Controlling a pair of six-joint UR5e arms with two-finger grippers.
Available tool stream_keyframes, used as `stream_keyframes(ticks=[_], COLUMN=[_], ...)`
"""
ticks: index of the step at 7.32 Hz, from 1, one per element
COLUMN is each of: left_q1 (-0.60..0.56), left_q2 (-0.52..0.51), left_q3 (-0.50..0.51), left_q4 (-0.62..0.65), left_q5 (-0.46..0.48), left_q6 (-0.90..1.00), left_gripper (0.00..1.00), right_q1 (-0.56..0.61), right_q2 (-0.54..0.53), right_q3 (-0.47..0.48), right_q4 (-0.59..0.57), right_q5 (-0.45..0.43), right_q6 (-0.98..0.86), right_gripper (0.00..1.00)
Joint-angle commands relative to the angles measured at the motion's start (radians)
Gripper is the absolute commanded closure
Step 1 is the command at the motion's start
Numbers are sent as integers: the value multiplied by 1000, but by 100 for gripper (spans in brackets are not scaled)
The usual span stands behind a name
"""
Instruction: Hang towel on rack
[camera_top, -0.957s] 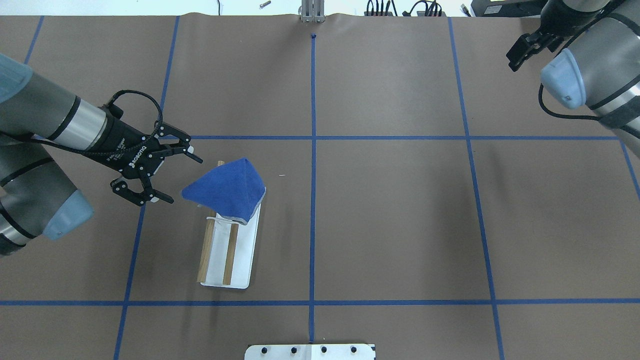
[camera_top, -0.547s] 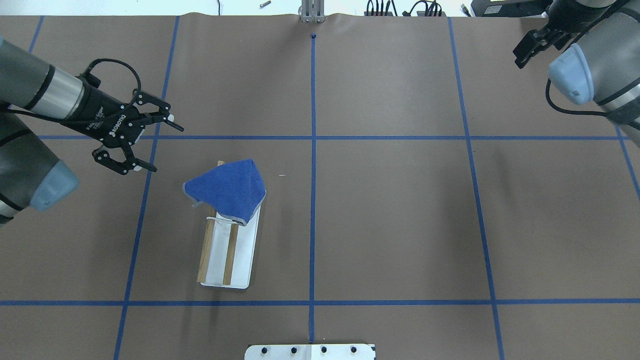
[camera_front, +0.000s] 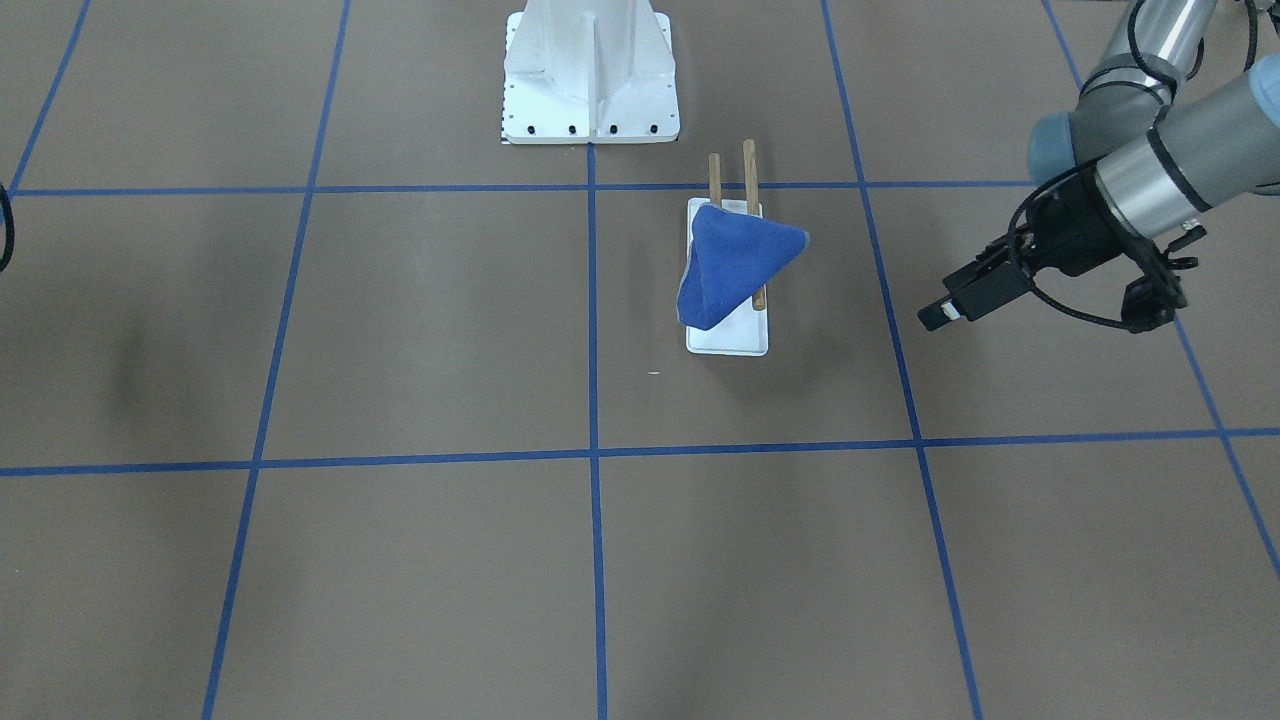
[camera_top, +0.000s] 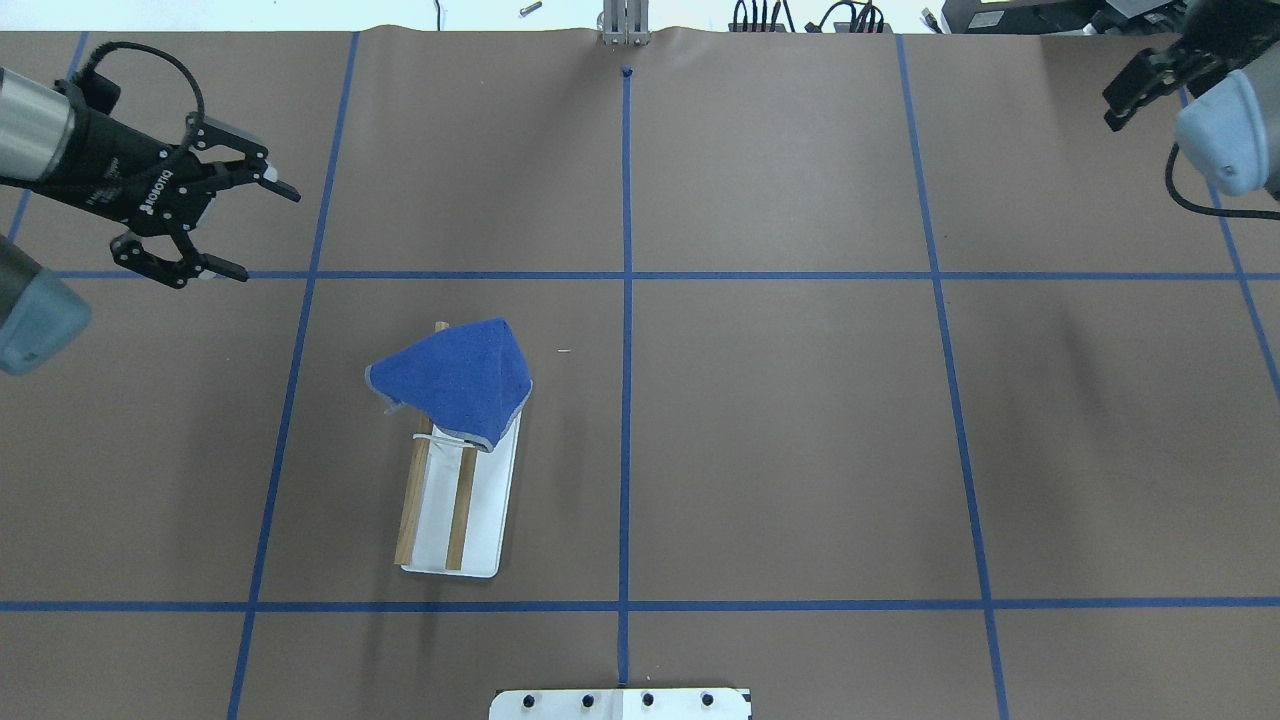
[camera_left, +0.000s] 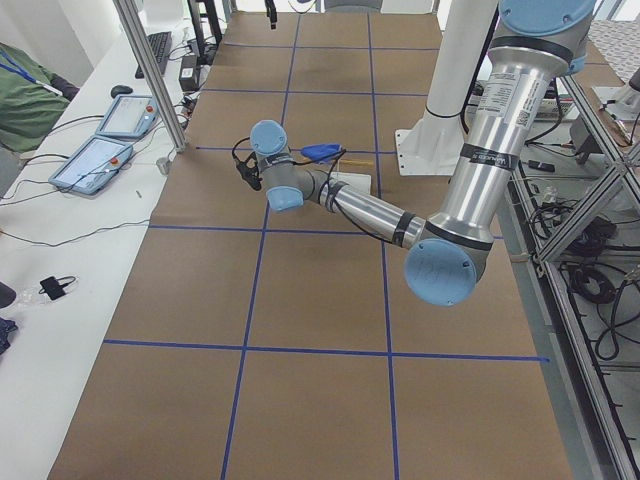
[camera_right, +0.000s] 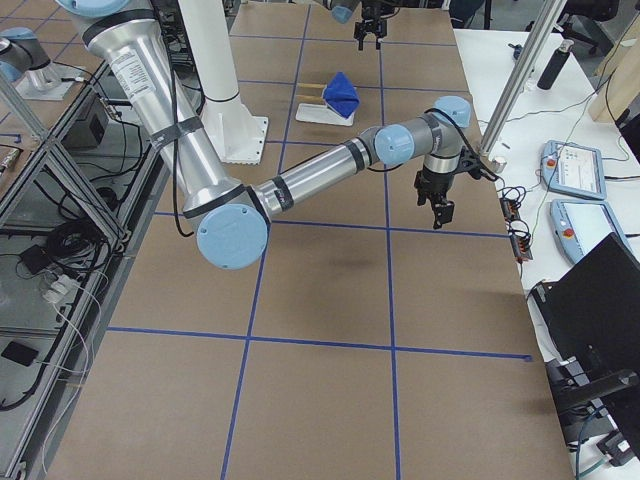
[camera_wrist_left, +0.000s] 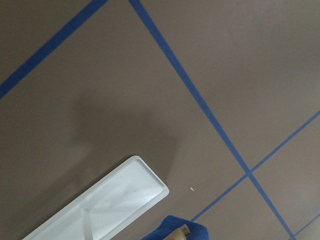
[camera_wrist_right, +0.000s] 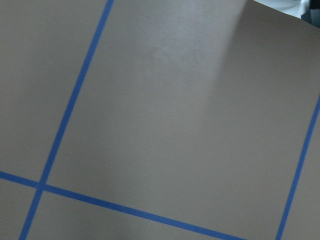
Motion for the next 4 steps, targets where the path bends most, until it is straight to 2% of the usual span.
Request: stream_keyframes(ticks=[1, 2, 4], left_q1=[-82, -111, -190], left_q2=[51, 74, 149], left_q3=[0, 0, 1], left_q4=[26, 88, 203], left_q5=[4, 7, 28], left_q6=[335, 517, 958], left_gripper=[1, 1, 1], right_q1=[89, 125, 163], right_q2=[-95, -153, -290], right_q3=[9, 9, 16], right_q4=[-7, -5, 33], right_q5=[8, 8, 3], right_q6=[-83, -138, -133], right_gripper=[0, 0, 0])
